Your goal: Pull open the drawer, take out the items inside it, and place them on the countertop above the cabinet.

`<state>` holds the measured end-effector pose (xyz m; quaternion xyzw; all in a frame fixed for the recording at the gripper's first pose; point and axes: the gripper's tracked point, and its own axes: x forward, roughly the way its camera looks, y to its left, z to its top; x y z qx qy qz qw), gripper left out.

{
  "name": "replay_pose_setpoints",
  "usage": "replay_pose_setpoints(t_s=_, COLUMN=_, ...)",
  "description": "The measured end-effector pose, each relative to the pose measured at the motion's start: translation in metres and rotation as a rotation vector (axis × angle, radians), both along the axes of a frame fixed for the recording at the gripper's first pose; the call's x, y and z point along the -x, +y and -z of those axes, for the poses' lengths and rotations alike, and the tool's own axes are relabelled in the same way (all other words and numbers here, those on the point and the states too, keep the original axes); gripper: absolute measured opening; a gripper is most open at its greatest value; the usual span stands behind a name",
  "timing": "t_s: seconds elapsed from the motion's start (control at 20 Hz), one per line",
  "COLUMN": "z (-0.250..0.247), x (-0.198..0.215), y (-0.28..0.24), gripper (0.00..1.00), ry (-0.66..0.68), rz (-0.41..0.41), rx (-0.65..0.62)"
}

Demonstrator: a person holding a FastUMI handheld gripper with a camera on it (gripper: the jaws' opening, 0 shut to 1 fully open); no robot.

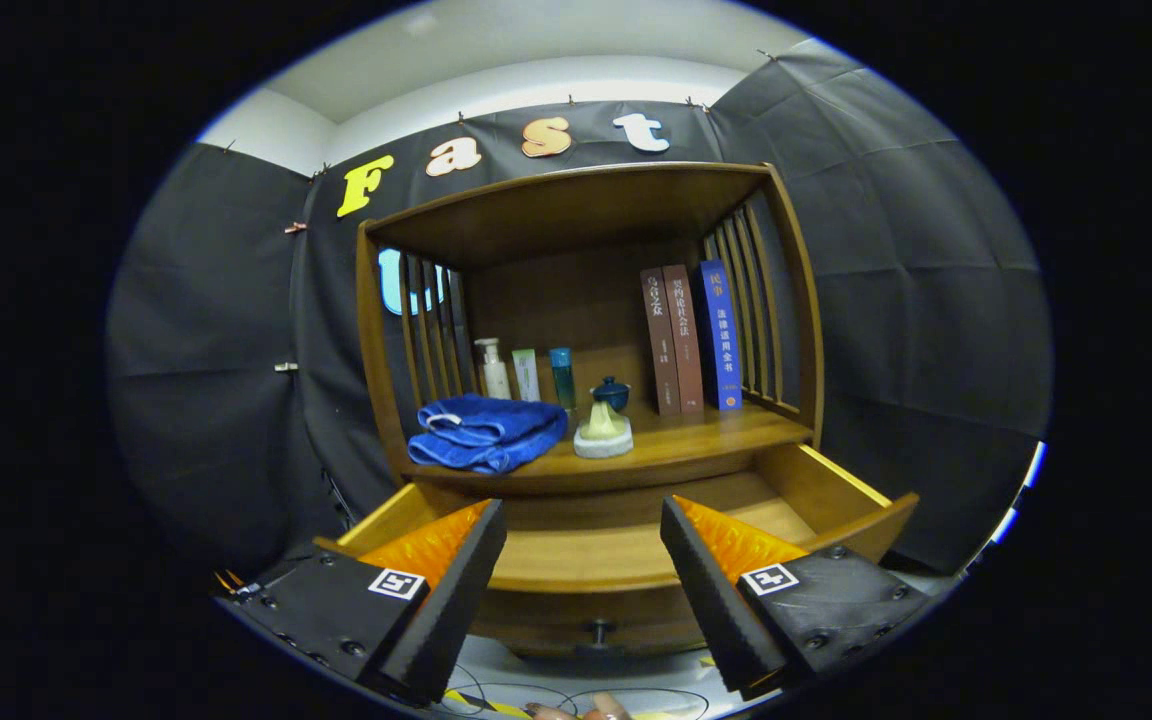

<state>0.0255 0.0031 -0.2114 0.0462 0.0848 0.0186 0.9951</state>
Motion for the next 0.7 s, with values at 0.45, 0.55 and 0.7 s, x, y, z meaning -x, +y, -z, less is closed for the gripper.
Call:
replay_pose_setpoints(t_s=0.45, z=0.097, x=0.012, y=0.003, gripper=0.99, ry=0.083, rz=0.007, rx=0.045)
replay_pose_setpoints(t_s=0.55, z=0.106, x=0.008, y=0.002, gripper=1.00, ry=0.090, rz=0.015, rx=0.046)
replay_pose_setpoints(t_s=0.7, z=0.111, x=0.002, y=0.001, gripper=0.99, ry=0.089, rz=0.033, rx=0.032)
